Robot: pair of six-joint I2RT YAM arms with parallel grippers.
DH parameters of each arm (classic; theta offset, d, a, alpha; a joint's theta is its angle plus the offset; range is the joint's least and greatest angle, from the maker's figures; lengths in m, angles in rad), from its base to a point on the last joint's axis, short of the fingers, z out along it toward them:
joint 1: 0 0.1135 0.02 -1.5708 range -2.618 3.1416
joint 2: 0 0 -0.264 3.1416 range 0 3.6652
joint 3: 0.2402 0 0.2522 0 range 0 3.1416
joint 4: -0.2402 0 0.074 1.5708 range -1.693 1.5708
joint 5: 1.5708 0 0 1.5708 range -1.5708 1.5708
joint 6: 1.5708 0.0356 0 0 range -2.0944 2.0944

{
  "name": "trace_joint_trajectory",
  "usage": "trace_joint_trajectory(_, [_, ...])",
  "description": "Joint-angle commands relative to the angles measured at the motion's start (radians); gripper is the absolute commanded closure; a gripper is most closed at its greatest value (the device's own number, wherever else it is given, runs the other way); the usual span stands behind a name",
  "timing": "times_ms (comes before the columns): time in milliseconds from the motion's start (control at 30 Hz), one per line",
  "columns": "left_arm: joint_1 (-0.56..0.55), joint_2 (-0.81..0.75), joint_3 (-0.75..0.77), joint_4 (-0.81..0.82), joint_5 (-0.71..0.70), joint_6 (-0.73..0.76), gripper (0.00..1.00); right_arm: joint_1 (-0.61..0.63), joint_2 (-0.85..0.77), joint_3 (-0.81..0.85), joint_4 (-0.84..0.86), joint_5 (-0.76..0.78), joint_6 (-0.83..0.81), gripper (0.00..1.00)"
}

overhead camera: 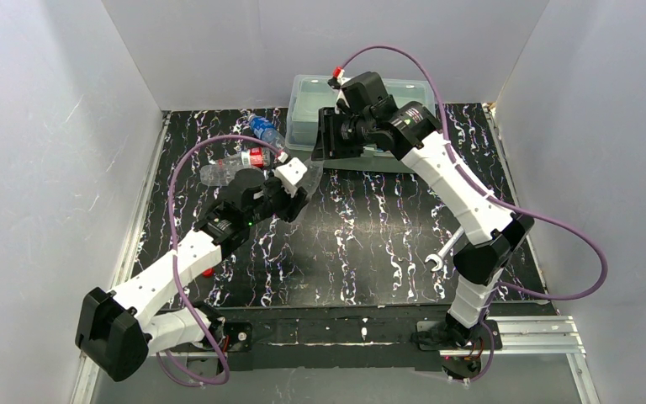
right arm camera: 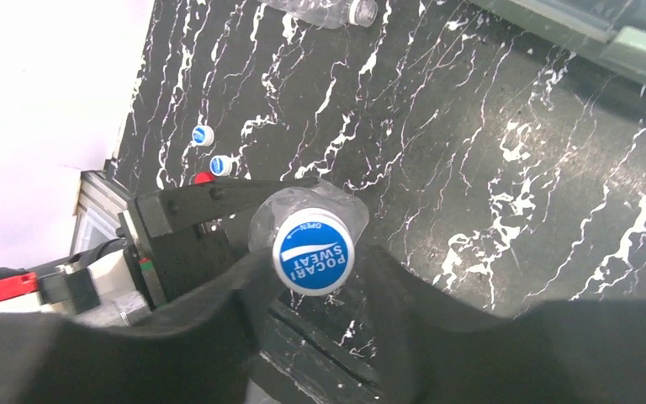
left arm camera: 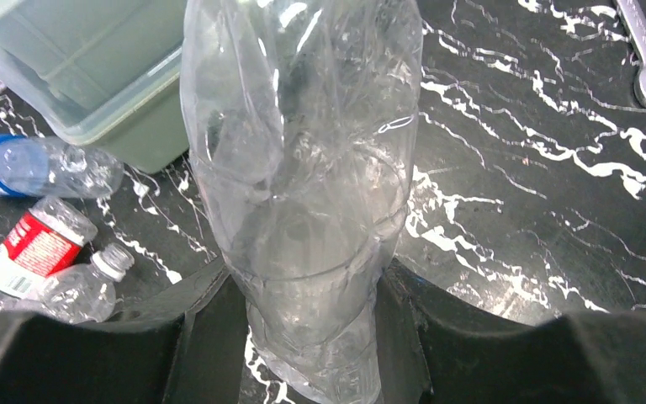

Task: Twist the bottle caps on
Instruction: Screw the bottle cap onto the plastic bottle.

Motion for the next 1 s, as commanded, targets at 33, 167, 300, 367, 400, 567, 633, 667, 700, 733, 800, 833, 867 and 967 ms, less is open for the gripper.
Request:
trace_joint_trajectory(33, [-0.006,-0.039,-0.018,0.125,-0.014,-0.033,1.0,0.021,-0.037,0.043,-0.013,0.034,0.01,0.35])
trace_joint_trajectory(167, [0.007,-0.058,-0.048,0.123,0.029,-0.067,1.0,0.021,-0.105,0.004,0.022,0.047,-0.029,0.17])
trace_joint_trajectory(300, [0.034,-0.078,-0.068,0.115,0.115,-0.094,1.0,0.021,-0.198,-0.085,0.098,0.015,-0.089,0.07])
trace_joint_trajectory(367, [0.049,-0.089,-0.077,0.113,0.171,-0.104,1.0,0.021,-0.251,-0.149,0.159,-0.03,-0.133,0.05])
trace_joint_trajectory(400, [0.056,-0.098,-0.082,0.113,0.207,-0.11,1.0,0.021,-0.273,-0.177,0.187,-0.047,-0.157,0.04])
trace_joint_trajectory(567, [0.098,-0.128,-0.098,0.111,0.474,-0.132,1.0,0.022,-0.319,-0.225,0.208,-0.172,-0.319,0.14])
trace_joint_trajectory(633, [0.104,-0.143,-0.103,0.108,0.565,-0.136,1.0,0.021,-0.321,-0.226,0.191,-0.223,-0.371,0.2])
trace_joint_trajectory(667, [0.105,-0.15,-0.104,0.105,0.601,-0.137,1.0,0.021,-0.323,-0.223,0.181,-0.244,-0.395,0.22])
trace_joint_trajectory(700, [0.106,-0.155,-0.106,0.101,0.632,-0.141,1.0,0.022,-0.323,-0.22,0.174,-0.263,-0.421,0.24])
trace_joint_trajectory(733, [0.107,-0.16,-0.106,0.096,0.657,-0.144,1.0,0.021,-0.323,-0.216,0.166,-0.283,-0.432,0.24])
trace_joint_trajectory(800, [0.107,-0.164,-0.104,0.086,0.697,-0.15,1.0,0.021,-0.318,-0.203,0.148,-0.323,-0.46,0.26])
trace_joint_trajectory(833, [0.107,-0.165,-0.103,0.083,0.714,-0.154,1.0,0.022,-0.314,-0.198,0.139,-0.338,-0.471,0.28])
trace_joint_trajectory(867, [0.107,-0.165,-0.1,0.077,0.726,-0.157,1.0,0.022,-0.31,-0.193,0.131,-0.355,-0.48,0.29])
trace_joint_trajectory(967, [0.107,-0.168,-0.094,0.061,0.747,-0.156,1.0,0.022,-0.304,-0.189,0.117,-0.394,-0.49,0.33])
